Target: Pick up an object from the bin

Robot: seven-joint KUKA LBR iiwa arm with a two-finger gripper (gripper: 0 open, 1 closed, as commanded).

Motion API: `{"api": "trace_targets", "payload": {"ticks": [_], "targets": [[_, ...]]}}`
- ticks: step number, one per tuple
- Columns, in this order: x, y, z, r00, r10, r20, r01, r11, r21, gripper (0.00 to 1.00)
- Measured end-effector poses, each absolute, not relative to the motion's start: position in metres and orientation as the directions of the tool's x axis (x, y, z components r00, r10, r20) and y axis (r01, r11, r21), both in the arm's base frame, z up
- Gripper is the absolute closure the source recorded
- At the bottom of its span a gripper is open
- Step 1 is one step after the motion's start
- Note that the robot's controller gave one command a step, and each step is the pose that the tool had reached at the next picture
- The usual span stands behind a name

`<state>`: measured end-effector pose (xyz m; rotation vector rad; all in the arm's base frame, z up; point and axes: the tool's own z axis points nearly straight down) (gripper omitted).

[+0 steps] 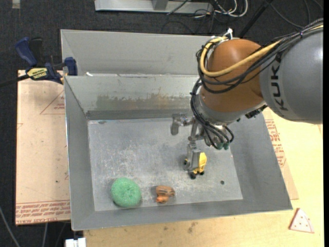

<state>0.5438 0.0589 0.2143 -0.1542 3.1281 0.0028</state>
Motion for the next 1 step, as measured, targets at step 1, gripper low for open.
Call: {"api": "trace_targets", "payload": {"ticks": [1], "targets": [[0.5305, 0.0012, 0.1587, -0.991, -0.133, -0.003, -0.133, 0.991, 0.001, 0.00]]}}
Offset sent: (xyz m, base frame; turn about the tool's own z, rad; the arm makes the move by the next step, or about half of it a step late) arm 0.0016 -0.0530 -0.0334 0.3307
